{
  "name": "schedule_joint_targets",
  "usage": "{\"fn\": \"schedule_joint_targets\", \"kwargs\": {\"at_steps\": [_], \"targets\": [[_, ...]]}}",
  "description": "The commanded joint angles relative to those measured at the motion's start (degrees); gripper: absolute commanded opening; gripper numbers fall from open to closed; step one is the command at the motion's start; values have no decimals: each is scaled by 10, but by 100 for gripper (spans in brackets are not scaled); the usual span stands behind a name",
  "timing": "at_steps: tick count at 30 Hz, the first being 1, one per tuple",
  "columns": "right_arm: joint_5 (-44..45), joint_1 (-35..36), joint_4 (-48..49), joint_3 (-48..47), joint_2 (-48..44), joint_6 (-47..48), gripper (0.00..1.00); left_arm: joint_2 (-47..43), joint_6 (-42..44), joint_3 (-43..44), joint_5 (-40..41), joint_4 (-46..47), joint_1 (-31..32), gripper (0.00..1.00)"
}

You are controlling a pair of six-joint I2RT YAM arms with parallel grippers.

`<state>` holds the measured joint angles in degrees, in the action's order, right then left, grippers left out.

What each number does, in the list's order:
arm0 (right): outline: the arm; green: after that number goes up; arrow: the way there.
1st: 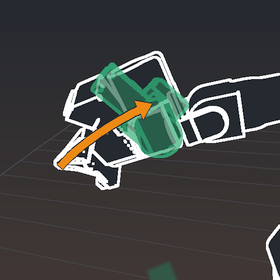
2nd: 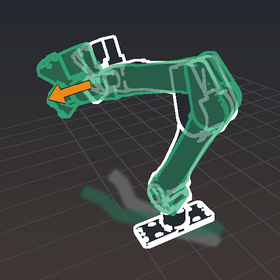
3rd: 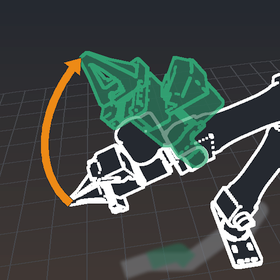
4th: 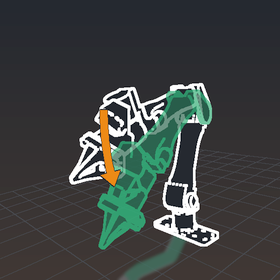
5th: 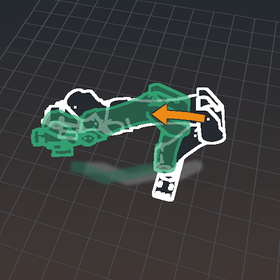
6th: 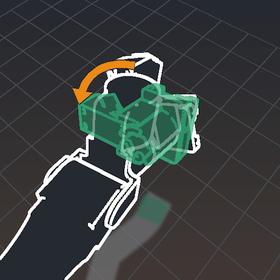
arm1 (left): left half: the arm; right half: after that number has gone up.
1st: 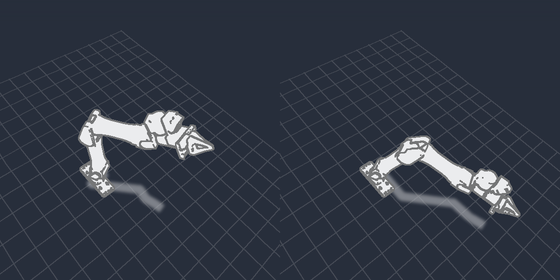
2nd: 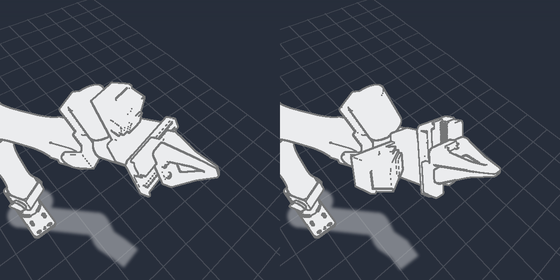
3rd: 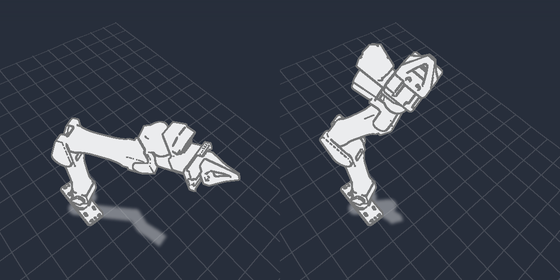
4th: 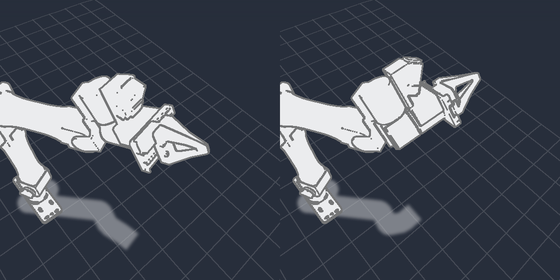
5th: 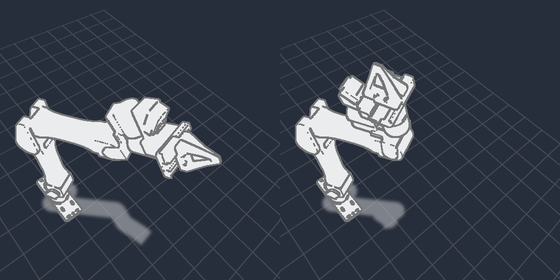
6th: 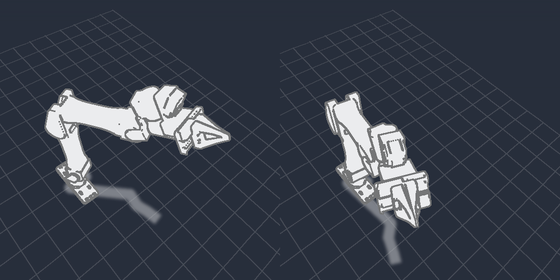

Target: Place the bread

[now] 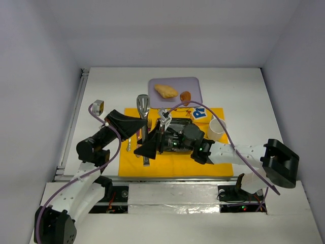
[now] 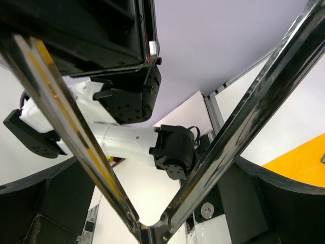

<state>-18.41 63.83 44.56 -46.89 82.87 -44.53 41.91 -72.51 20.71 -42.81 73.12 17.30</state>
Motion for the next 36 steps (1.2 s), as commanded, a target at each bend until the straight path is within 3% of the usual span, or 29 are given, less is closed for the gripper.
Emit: {"fn": "schedule_joint_targets", "kwargs": {"at_steps": [1,13,16,19,20,23,32,36], "targets": [[-1,3,33,12,-27,8,95,-3,13,13,7,139,3,0],[29,3,20,33,-61,19,81,21,-9,13,11,168,3,0],[50,3,12,39,-72,23,78,19,-8,13,11,161,3,11],[74,3,-4,44,-86,28,77,17,-4,12,11,147,3,31],[86,3,-9,45,-90,30,76,16,3,13,11,135,3,43],[108,3,-44,42,-107,43,76,11,13,16,11,110,3,60],[168,3,-146,13,-130,64,72,0,64,35,5,26,3,86],[208,3,-191,-8,-133,78,72,-16,103,45,3,-42,3,91]]}}
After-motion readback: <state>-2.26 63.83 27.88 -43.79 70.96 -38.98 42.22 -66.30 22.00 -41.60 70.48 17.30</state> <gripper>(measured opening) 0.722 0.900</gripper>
